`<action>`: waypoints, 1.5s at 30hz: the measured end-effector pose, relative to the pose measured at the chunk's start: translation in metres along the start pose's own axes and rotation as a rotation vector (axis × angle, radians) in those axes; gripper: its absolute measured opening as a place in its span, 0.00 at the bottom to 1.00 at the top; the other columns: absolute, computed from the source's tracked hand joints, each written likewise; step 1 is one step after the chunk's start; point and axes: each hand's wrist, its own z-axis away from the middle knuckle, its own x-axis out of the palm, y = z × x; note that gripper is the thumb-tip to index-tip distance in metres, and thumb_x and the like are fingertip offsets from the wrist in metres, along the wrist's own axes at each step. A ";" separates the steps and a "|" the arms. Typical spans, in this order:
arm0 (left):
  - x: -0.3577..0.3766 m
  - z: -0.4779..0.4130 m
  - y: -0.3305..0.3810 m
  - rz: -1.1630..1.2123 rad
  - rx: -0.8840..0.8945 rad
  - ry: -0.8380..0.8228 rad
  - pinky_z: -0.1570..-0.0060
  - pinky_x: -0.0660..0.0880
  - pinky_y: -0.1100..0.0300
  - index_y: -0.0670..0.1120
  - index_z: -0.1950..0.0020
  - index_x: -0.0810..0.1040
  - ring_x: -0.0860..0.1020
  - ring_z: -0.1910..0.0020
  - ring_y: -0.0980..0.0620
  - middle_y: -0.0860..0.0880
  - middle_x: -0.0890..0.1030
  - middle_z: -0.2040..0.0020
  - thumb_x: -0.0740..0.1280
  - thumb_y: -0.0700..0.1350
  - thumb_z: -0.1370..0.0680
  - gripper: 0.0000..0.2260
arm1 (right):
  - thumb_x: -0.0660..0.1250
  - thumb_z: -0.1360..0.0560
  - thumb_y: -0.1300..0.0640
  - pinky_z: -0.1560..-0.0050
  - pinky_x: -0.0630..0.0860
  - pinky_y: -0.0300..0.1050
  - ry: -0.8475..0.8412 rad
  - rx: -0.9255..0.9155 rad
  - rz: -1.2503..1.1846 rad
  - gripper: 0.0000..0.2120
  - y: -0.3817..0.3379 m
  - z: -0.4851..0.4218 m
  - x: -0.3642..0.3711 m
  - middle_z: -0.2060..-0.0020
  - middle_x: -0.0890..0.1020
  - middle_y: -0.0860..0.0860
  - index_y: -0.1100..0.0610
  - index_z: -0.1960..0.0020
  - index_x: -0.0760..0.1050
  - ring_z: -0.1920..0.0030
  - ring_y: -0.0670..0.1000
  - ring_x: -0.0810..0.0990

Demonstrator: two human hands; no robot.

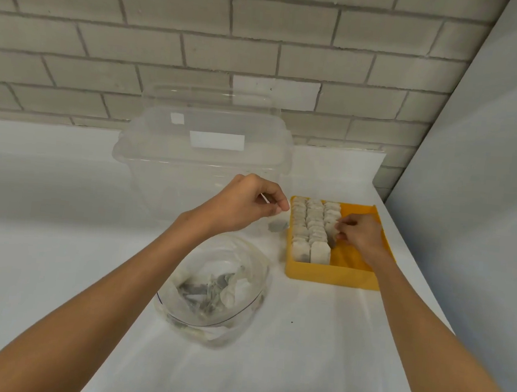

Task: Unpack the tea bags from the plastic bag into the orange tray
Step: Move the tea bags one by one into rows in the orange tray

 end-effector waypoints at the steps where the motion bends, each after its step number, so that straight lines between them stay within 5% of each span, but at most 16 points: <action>1: 0.000 0.000 0.001 -0.002 0.002 -0.001 0.57 0.74 0.71 0.49 0.53 0.84 0.79 0.61 0.57 0.56 0.83 0.58 0.70 0.40 0.24 0.06 | 0.68 0.26 0.66 0.63 0.79 0.39 0.001 -0.005 0.013 0.04 0.000 0.000 0.001 0.65 0.82 0.58 0.65 0.52 0.81 0.68 0.52 0.80; 3: 0.002 -0.002 0.002 0.000 0.003 -0.009 0.59 0.72 0.73 0.49 0.52 0.84 0.77 0.64 0.60 0.59 0.81 0.60 0.70 0.39 0.24 0.06 | 0.69 0.26 0.65 0.65 0.78 0.36 0.003 -0.023 0.043 0.04 -0.001 -0.001 0.002 0.65 0.82 0.57 0.63 0.52 0.80 0.69 0.51 0.80; 7: 0.008 -0.010 0.005 -0.006 0.019 -0.036 0.58 0.72 0.72 0.49 0.52 0.84 0.79 0.60 0.56 0.55 0.82 0.57 0.69 0.40 0.24 0.06 | 0.70 0.27 0.65 0.53 0.80 0.48 0.004 -0.063 0.098 0.05 -0.003 0.002 0.000 0.63 0.83 0.58 0.60 0.51 0.79 0.61 0.55 0.83; 13: 0.025 -0.037 0.016 -0.026 0.084 -0.079 0.56 0.72 0.74 0.49 0.49 0.84 0.80 0.56 0.56 0.50 0.84 0.51 0.69 0.39 0.23 0.07 | 0.70 0.29 0.67 0.65 0.68 0.23 0.020 -0.104 0.130 0.10 -0.008 0.008 -0.016 0.61 0.82 0.54 0.60 0.49 0.79 0.60 0.48 0.76; 15: 0.032 -0.050 0.022 -0.034 0.119 -0.090 0.56 0.72 0.74 0.48 0.49 0.84 0.79 0.56 0.57 0.50 0.84 0.50 0.68 0.38 0.23 0.08 | 0.69 0.29 0.67 0.59 0.70 0.27 0.052 -0.127 0.116 0.10 -0.011 0.009 -0.023 0.59 0.83 0.54 0.60 0.49 0.79 0.57 0.49 0.78; 18: 0.046 -0.071 0.034 0.027 0.173 -0.063 0.53 0.76 0.64 0.48 0.45 0.80 0.79 0.53 0.54 0.48 0.82 0.50 0.68 0.37 0.23 0.09 | 0.68 0.30 0.67 0.46 0.77 0.45 0.100 -0.154 0.054 0.09 -0.014 0.012 -0.035 0.63 0.83 0.49 0.57 0.52 0.80 0.54 0.50 0.81; 23: 0.071 -0.103 0.039 0.093 0.135 -0.014 0.56 0.72 0.71 0.45 0.41 0.77 0.78 0.53 0.52 0.46 0.81 0.49 0.67 0.38 0.22 0.11 | 0.69 0.29 0.67 0.45 0.79 0.52 0.135 -0.156 -0.054 0.09 -0.010 0.018 -0.047 0.62 0.83 0.49 0.55 0.52 0.80 0.55 0.48 0.81; 26: 0.090 -0.115 0.034 0.057 0.108 -0.060 0.58 0.69 0.75 0.41 0.45 0.81 0.77 0.53 0.53 0.46 0.81 0.50 0.67 0.36 0.23 0.08 | 0.68 0.29 0.66 0.45 0.79 0.51 0.117 -0.146 -0.060 0.10 -0.005 0.019 -0.047 0.60 0.84 0.51 0.55 0.51 0.81 0.53 0.50 0.82; 33: 0.135 -0.131 0.010 -0.085 0.050 -0.235 0.50 0.75 0.60 0.40 0.50 0.82 0.79 0.49 0.47 0.42 0.82 0.49 0.67 0.33 0.25 0.07 | 0.68 0.28 0.66 0.57 0.71 0.37 -0.027 -0.139 0.162 0.13 0.003 0.021 -0.034 0.54 0.82 0.54 0.58 0.45 0.79 0.55 0.49 0.77; 40: 0.144 -0.136 -0.015 -0.279 0.040 -0.263 0.48 0.76 0.51 0.42 0.48 0.80 0.78 0.49 0.45 0.42 0.79 0.47 0.64 0.34 0.23 0.08 | 0.69 0.29 0.67 0.49 0.78 0.48 -0.057 -0.070 0.146 0.13 0.009 0.023 -0.025 0.54 0.82 0.55 0.57 0.46 0.79 0.55 0.51 0.78; 45: 0.146 -0.136 -0.018 -0.351 0.086 -0.225 0.48 0.75 0.49 0.44 0.48 0.80 0.77 0.47 0.45 0.44 0.80 0.46 0.64 0.36 0.22 0.08 | 0.68 0.28 0.67 0.51 0.77 0.44 -0.068 -0.066 0.166 0.13 0.010 0.024 -0.023 0.54 0.82 0.55 0.57 0.45 0.79 0.56 0.51 0.78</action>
